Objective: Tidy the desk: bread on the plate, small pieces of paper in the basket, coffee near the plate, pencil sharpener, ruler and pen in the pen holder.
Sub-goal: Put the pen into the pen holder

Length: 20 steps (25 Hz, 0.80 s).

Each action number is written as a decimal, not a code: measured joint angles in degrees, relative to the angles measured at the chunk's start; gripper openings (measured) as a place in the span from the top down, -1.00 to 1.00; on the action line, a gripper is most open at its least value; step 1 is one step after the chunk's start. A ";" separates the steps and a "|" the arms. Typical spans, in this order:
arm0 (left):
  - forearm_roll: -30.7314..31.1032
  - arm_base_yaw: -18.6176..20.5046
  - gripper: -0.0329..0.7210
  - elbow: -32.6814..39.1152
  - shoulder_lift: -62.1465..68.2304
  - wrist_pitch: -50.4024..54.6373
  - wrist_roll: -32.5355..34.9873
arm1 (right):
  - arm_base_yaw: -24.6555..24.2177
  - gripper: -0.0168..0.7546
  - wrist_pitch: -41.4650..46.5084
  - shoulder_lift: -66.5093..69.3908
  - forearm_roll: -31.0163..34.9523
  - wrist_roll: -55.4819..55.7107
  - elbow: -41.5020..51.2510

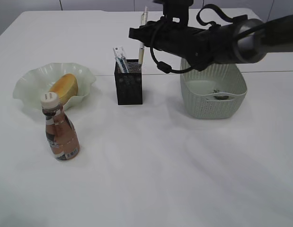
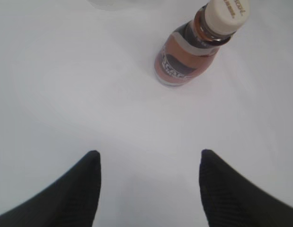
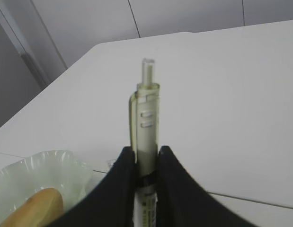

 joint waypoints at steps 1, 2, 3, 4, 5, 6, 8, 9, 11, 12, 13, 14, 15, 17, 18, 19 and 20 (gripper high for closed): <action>0.00 0.00 -0.36 0.00 0.00 0.10 0.00 | 0.00 0.72 -0.32 0.16 -0.43 0.24 0.00; 0.00 0.00 -0.36 0.00 0.00 0.10 0.00 | 0.00 0.72 -0.75 0.29 -0.78 0.49 0.00; 0.00 0.00 -0.36 0.00 0.00 0.10 0.00 | 0.00 0.72 -1.27 0.38 -0.96 0.71 0.00; 0.00 0.00 -0.36 0.00 0.00 0.10 0.00 | 0.00 0.72 -1.77 0.49 -1.05 0.94 0.00; 0.00 0.00 -0.36 0.00 0.00 0.10 0.00 | 0.00 0.72 -2.42 0.49 -1.05 1.04 0.00; 0.00 0.00 -0.36 0.00 0.00 0.10 0.00 | 0.00 0.72 -2.87 0.73 -1.09 1.19 -0.22; 0.00 0.00 -0.36 0.00 0.00 0.10 0.00 | 0.00 0.72 -3.34 1.08 -1.09 1.62 -0.95; 0.00 0.00 -0.36 0.00 0.00 0.10 0.00 | 0.00 0.72 -3.61 1.38 -1.09 1.76 -1.23; 0.00 0.00 -0.36 0.00 0.00 0.10 0.00 | 0.00 0.72 -3.97 2.06 -1.09 1.98 -1.77; 0.00 0.00 -0.36 0.00 0.00 0.10 0.00 | 0.00 0.72 -3.97 2.44 -1.18 1.98 -1.82; 0.00 0.00 -0.36 0.00 0.00 0.10 0.00 | 0.00 0.72 -3.97 2.68 -1.22 1.98 -1.82; 0.00 0.00 -0.36 0.00 0.00 0.11 0.00 | 0.00 0.72 -4.06 2.94 -1.32 2.02 -1.91; 0.00 0.00 -0.36 0.00 0.00 0.32 0.00 | 0.00 0.72 -4.06 3.22 -1.32 2.11 -1.91; 0.00 0.00 -0.36 0.00 0.00 0.73 0.00 | 0.00 0.72 -4.50 3.58 -1.44 2.15 -2.03; 0.00 0.00 -0.36 0.00 0.00 0.89 0.00 | 0.00 0.72 -4.85 3.84 -1.54 2.25 -2.16; 0.00 0.00 -0.36 0.00 0.00 1.14 0.00 | 0.00 0.72 -5.02 4.07 -1.65 2.24 -2.31; 0.00 0.00 -0.36 0.00 0.00 1.37 0.00 | 0.00 0.72 -5.18 4.46 -1.67 2.24 -2.57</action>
